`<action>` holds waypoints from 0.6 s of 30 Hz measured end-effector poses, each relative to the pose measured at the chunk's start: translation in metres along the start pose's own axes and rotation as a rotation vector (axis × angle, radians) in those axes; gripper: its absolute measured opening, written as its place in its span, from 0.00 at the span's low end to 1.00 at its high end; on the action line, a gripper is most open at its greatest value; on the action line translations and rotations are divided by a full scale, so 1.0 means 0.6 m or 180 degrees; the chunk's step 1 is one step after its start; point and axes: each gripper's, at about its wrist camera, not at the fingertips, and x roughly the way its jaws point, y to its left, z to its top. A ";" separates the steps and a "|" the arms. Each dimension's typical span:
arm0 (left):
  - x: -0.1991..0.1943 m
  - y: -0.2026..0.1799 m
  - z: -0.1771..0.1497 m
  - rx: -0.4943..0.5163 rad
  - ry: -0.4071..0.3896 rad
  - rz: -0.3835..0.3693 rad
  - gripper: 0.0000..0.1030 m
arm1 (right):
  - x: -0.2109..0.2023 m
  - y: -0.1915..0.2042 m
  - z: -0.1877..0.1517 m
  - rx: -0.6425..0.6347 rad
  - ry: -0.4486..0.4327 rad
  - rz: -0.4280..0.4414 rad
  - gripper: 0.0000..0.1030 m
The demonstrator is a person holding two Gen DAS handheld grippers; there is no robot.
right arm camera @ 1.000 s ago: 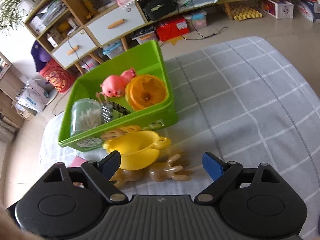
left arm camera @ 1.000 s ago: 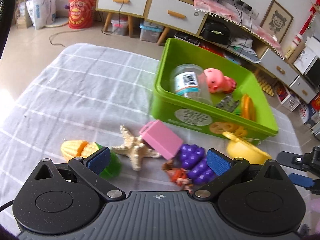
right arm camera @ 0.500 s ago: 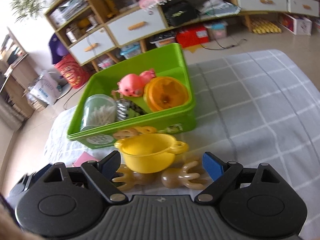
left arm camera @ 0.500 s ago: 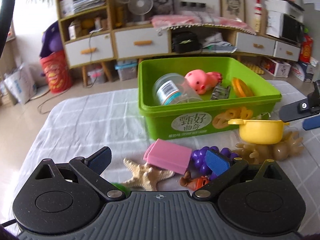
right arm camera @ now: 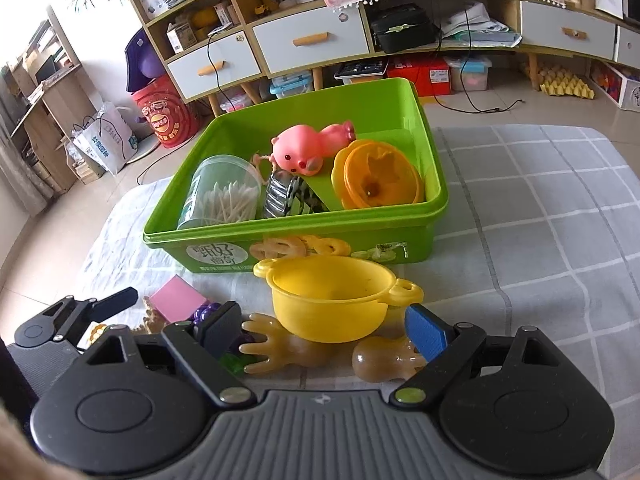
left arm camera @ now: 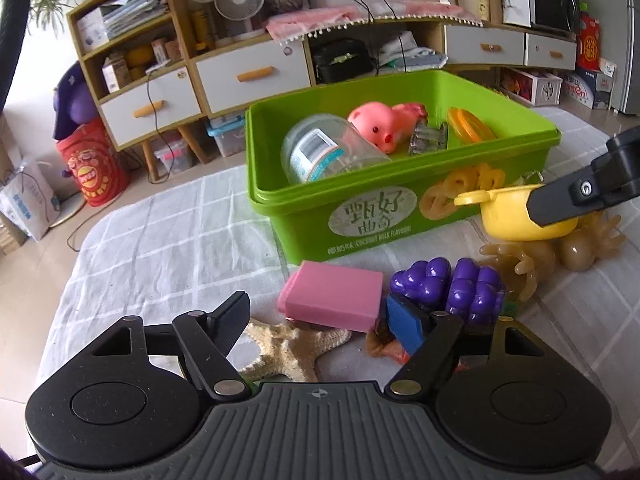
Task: Organize rigid objects
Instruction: 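Grasp the pink block with the left tool while the right tool approaches the yellow toy pot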
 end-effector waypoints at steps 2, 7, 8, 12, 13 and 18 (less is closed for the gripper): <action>0.006 0.000 -0.002 0.0000 0.0064 -0.0013 0.69 | 0.002 0.000 -0.001 0.0006 -0.0015 -0.0004 0.73; 0.011 0.004 -0.005 -0.0081 0.0102 -0.0042 0.67 | 0.011 0.004 -0.004 -0.0006 -0.0010 -0.0031 0.73; 0.011 0.005 -0.004 -0.0102 0.0104 -0.0042 0.66 | 0.013 0.005 -0.005 -0.0014 -0.0005 -0.0026 0.73; 0.011 0.003 -0.003 -0.0091 0.0100 -0.0013 0.62 | 0.020 0.010 -0.008 -0.0060 -0.0012 -0.0033 0.70; 0.011 0.003 -0.003 -0.0091 0.0099 -0.0004 0.60 | 0.021 0.011 -0.008 -0.0063 -0.0018 -0.0042 0.66; 0.009 0.013 -0.002 -0.0190 0.0109 -0.0016 0.54 | 0.024 0.009 -0.007 -0.0005 -0.0018 -0.0037 0.51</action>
